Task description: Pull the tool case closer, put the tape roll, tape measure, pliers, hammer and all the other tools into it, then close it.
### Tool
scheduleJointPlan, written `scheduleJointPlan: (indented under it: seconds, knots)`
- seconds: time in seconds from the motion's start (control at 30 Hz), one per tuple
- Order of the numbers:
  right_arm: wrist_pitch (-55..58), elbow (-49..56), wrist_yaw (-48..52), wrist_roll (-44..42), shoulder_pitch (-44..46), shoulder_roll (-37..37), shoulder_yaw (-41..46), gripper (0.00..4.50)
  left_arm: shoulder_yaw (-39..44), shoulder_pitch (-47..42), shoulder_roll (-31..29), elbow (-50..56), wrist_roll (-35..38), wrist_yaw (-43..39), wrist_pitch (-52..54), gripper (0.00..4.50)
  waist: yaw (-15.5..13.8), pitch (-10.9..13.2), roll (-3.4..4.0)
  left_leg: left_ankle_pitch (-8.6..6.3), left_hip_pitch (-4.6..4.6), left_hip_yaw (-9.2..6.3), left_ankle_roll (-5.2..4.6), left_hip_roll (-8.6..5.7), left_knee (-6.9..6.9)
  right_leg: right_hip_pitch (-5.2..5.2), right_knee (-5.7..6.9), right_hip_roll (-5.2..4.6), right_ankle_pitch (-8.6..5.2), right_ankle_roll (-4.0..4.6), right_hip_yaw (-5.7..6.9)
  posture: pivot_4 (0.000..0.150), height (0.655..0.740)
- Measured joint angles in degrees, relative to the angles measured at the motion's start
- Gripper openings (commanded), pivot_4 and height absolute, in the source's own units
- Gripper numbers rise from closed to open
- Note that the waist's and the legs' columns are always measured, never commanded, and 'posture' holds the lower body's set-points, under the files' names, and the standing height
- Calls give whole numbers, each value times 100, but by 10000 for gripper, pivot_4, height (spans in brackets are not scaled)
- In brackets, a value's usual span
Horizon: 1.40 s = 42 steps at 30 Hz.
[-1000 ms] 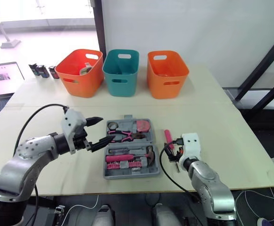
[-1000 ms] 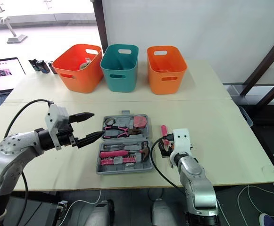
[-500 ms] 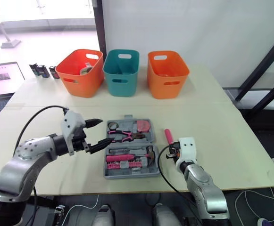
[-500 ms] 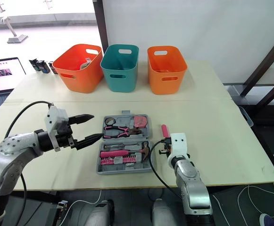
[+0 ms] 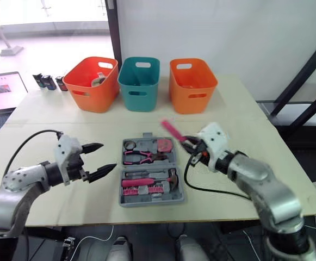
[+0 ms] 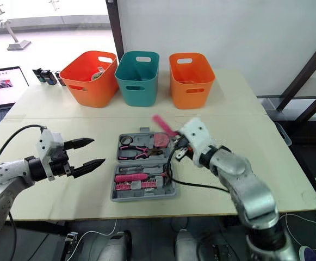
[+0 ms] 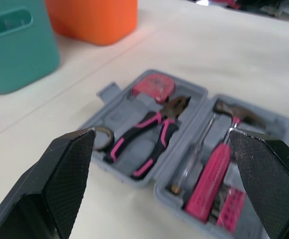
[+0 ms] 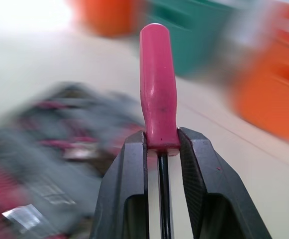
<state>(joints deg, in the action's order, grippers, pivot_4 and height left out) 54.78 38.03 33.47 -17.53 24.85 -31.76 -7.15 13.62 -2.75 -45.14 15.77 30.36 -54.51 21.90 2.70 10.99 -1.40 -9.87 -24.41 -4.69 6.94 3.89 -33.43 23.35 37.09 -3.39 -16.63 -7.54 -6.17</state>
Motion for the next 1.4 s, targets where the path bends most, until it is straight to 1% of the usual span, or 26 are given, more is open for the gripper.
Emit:
scheduleJointPlan:
  seconds: [0.1,0.17,0.23,0.3,0.4,0.47,0.53,0.57,0.63,0.77,0.97,1.1,1.2,1.4]
  knots:
    - [503,-82,969,-411,1060,-712,-764,3618,25,46,-230,-133,3,-268,4,45000,-17,1,-1,0,-2,0,0,0,0,4,0,-1,-2,3,1,1500,7400]
    - [592,-329,1410,-404,1649,-959,-1325,3618,20,44,-425,-164,-8,-463,-5,45000,-11,1,-2,0,-6,3,0,0,-3,7,-3,-4,-2,4,1,1500,7400]
    - [666,-655,1818,-276,2355,-1072,-2101,3618,19,29,-690,-199,-49,-681,-6,45000,2,1,-2,0,-6,10,0,0,-1,14,-2,-8,-1,6,1,1500,7400]
    - [859,-845,1981,-152,2789,-988,-2714,3618,38,33,-863,-172,-60,-820,0,45000,15,1,-2,0,-6,11,0,0,8,19,-1,-8,-1,6,1,1500,7400]
    - [1145,-1038,2109,-26,3066,-842,-3560,3618,92,203,-962,44,-10,-977,30,45000,18,1,-2,0,-13,12,0,0,21,30,0,-8,-4,4,1,1500,7400]
    - [1374,-1164,2085,48,3215,-525,-4044,3618,132,510,-987,149,5,-1129,-14,45000,39,1,-1,-1,-14,12,-1,0,31,41,10,-7,-5,0,1,1500,7400]
    - [1553,-1368,1945,138,3402,-134,-4326,3618,143,726,-970,230,7,-1205,-78,45000,90,1,-1,0,-21,11,-1,3,33,56,26,-2,-4,-2,1,1500,7400]
    - [1620,-1430,1876,168,3463,-18,-4383,3618,143,781,-952,297,14,-1246,-130,45000,108,1,-1,0,-25,11,-1,3,31,61,30,-1,-4,-2,2,1500,7400]
    - [1705,-1481,1845,172,3522,-9,-4399,3618,217,897,-892,341,21,-1286,-246,45000,99,1,-1,1,-28,11,-1,3,23,58,28,-3,-5,0,2,1500,7400]
    - [1813,-1557,1823,160,3529,62,-4399,3618,395,944,-577,275,21,-1288,-623,45000,124,0,-4,1,-29,11,-1,3,12,56,25,-3,-3,5,1,1500,7400]
    - [1861,-1765,1665,159,3455,454,-4438,3618,556,1158,-360,-127,12,-1670,-1398,45000,134,-1,-4,1,-29,11,-1,5,17,63,29,1,-2,5,1,1500,7400]
    - [1859,-1927,1531,160,3375,709,-4449,3618,614,1318,-389,-561,1,-2078,-1835,45000,134,-1,-4,1,-31,12,-1,5,16,63,28,0,-1,5,0,1500,7400]
    - [1864,-2010,1433,166,3331,778,-4471,3618,676,1461,-584,-848,10,-2477,-1933,45000,137,-1,-4,1,-31,11,-1,5,16,65,30,1,-2,7,1,1500,7400]
    - [1849,-2165,1311,175,3274,873,-4601,3618,770,1478,-640,-901,68,-2722,-1963,45000,136,-1,-4,1,-31,11,-1,5,16,63,30,0,-2,7,1,1500,7400]
